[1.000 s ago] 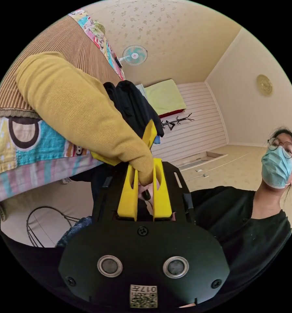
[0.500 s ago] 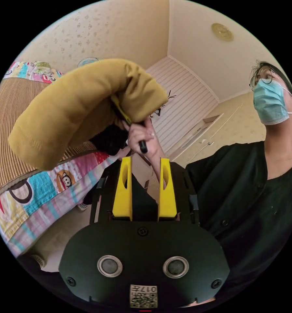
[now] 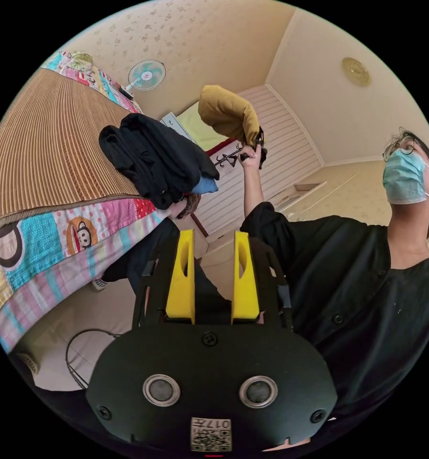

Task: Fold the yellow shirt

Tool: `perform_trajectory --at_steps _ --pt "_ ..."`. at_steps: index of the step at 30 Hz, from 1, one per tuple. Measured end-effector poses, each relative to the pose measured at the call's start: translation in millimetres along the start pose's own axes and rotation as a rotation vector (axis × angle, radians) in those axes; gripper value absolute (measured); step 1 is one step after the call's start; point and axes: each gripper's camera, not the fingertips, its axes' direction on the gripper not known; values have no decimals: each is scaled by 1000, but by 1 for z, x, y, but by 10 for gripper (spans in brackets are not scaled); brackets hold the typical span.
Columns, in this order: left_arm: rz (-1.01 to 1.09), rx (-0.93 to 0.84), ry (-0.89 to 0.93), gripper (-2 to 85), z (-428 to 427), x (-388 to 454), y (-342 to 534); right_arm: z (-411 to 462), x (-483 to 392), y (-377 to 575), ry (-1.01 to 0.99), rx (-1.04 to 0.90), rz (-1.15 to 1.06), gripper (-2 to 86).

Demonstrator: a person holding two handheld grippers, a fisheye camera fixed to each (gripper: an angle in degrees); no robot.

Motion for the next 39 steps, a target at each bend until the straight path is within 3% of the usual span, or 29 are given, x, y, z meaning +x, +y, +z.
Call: perform_trajectory --at_steps 2,4,9,15,19,24,27,29,30,32,36,39 --pt "-13 -14 3 118 8 -6 -3 -39 80 56 91 69 381 42" --pt "-31 -38 3 115 17 -11 -6 -58 113 101 184 72 521 36" --pt "-64 -81 12 113 38 -17 -14 -74 105 155 108 160 478 34" --pt "-73 -65 12 113 53 -18 -29 -41 56 152 278 80 439 71" --pt "-62 -44 -40 110 59 -13 -36 -9 -18 176 546 116 439 68" --pt "-78 39 -238 97 46 -5 -47 117 -152 233 852 85 23 15" --pt "-63 84 -292 33 23 -3 -56 233 -179 253 685 -197 -141 9" --pt "-72 171 -348 -1 -5 0 -55 341 -170 267 434 -571 -83 8" --pt "-83 193 -383 -3 -12 1 -54 366 -168 273 384 -643 -71 8" --pt "-153 235 -566 -8 -39 3 -47 448 -169 299 264 -824 -83 6" --pt "-255 195 -739 -8 -72 -2 -35 529 -184 321 303 -944 -188 4" --pt "-246 263 -1149 0 -109 30 -27 556 -216 319 156 -956 -206 4"
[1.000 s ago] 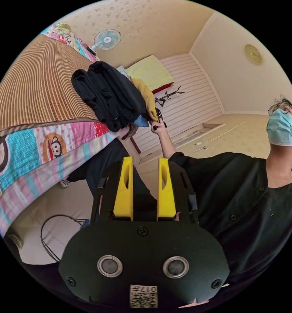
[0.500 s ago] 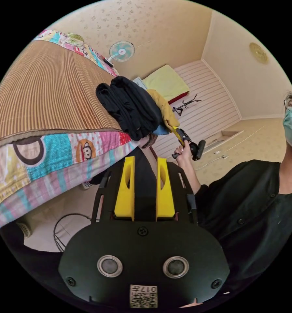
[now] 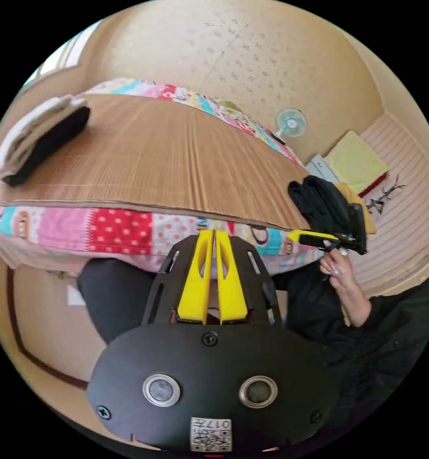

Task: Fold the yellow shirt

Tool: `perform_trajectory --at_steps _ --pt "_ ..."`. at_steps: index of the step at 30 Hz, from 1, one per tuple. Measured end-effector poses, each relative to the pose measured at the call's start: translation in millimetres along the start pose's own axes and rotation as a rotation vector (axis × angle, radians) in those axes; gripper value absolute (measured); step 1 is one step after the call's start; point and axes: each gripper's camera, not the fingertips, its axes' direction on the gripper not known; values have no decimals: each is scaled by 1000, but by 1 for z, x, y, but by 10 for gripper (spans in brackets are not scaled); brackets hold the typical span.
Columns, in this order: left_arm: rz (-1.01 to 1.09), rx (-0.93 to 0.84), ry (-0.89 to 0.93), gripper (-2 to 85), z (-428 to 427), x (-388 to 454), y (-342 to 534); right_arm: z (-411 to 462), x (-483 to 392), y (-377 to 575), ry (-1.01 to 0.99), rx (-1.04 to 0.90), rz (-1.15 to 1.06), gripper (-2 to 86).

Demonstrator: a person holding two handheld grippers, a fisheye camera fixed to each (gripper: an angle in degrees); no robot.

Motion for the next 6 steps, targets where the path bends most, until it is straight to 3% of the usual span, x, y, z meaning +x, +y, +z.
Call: perform_trajectory --at_steps 2,4,6 --pt "10 111 -342 26 -40 -24 -22 -5 -24 -9 -43 18 -56 4" --pt "-69 200 -524 51 -67 -57 -44 -11 -37 -10 25 1 -55 5" --pt "-180 238 -564 67 -86 -101 -71 -20 -49 -7 155 -8 -57 5"
